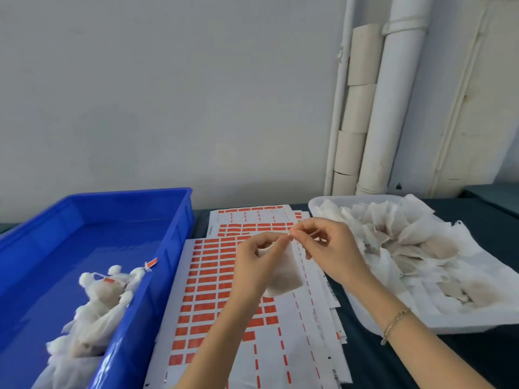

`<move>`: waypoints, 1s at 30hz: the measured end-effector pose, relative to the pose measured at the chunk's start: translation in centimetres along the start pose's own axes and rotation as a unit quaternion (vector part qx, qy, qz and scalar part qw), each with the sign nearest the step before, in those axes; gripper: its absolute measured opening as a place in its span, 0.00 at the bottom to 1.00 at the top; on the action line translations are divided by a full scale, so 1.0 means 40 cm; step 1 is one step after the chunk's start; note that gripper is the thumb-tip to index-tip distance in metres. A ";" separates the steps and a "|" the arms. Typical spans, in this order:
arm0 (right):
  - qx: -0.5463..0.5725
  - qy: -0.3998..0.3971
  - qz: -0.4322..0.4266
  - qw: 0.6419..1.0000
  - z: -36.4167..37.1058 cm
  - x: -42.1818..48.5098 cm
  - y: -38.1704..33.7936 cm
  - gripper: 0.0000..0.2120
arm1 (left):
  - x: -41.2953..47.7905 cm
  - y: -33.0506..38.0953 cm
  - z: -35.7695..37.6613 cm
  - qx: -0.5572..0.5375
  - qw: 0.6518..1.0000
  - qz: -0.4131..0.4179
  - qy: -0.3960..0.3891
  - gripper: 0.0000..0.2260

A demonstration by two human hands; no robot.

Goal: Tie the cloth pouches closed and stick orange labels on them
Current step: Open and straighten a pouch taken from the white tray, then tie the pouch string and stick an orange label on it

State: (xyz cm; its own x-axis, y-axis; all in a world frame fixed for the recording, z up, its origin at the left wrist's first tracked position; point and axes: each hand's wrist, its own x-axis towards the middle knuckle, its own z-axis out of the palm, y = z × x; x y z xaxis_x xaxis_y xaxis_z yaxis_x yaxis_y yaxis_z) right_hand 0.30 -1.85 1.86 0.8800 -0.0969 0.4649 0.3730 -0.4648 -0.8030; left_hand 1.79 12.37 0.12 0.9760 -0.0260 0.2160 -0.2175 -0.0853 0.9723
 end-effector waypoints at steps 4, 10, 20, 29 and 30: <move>-0.075 -0.017 -0.055 0.995 0.090 -0.020 -0.012 0.03 | -0.017 -0.030 -0.063 -0.026 0.997 -0.063 0.030 0.05; -0.123 0.006 -0.055 0.991 0.182 -0.023 0.007 0.03 | -0.036 -0.078 -0.120 -0.057 0.992 -0.106 0.036 0.08; -0.123 0.067 -0.029 0.990 0.217 0.012 0.034 0.02 | -0.074 -0.104 -0.117 -0.164 0.971 -0.172 -0.029 0.05; -0.134 0.083 0.017 0.987 0.139 -0.009 0.090 0.03 | -0.082 -0.111 -0.143 -0.172 0.976 -0.090 -0.097 0.14; -0.139 0.065 0.027 0.988 0.137 -0.025 0.098 0.05 | -0.081 -0.112 -0.145 -0.190 0.973 -0.086 -0.102 0.12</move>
State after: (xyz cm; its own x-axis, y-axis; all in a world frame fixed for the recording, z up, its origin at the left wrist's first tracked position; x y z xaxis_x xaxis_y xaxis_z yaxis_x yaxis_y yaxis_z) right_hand 2.47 1.25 -3.80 0.8442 -0.2327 0.4829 0.2153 -0.6778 -0.7030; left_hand -0.35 18.60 -4.44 0.9677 -0.2442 0.0622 0.0055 0.2675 0.9635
